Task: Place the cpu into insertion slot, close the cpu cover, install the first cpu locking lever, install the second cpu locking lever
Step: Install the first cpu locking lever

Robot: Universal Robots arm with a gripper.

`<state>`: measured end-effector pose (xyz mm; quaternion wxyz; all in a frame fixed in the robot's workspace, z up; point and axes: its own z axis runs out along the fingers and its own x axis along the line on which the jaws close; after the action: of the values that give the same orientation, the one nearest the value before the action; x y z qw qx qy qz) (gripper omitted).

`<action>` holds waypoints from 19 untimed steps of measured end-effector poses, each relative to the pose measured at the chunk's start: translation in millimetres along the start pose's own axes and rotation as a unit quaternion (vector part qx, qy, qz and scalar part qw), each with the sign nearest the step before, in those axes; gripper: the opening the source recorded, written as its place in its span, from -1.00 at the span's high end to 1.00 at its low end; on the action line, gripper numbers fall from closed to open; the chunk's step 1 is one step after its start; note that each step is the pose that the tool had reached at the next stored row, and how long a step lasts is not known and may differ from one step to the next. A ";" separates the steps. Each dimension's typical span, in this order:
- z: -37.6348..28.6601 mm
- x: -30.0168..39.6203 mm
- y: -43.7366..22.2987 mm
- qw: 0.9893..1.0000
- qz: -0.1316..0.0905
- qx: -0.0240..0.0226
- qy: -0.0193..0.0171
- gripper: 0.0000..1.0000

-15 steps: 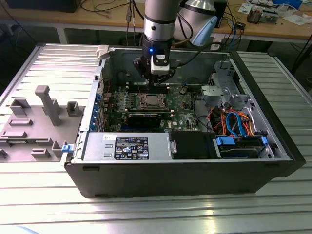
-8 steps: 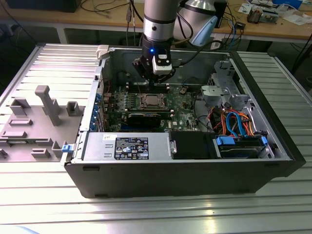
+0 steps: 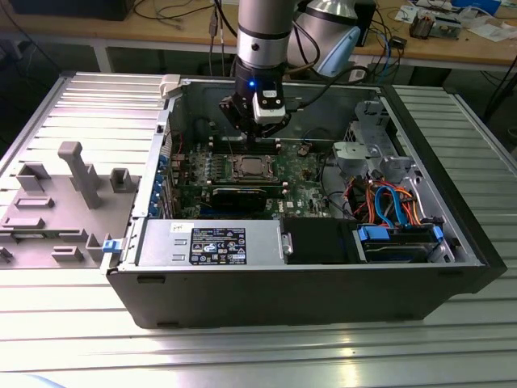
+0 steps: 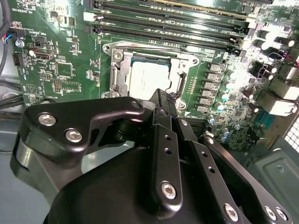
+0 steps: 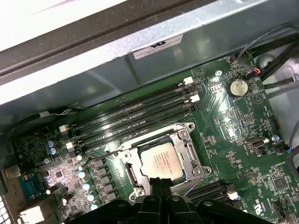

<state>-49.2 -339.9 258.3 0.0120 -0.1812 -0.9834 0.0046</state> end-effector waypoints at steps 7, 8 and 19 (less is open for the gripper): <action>0.0 0.0 0.0 0.998 -0.058 0.001 -0.001 0.79; 0.0 0.0 0.0 0.998 -0.066 0.001 -0.001 0.79; 0.0 -0.1 0.1 0.992 -0.127 -0.008 -0.004 0.79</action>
<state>-49.1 -339.9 258.2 0.0075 -0.0550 -0.9984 -0.0046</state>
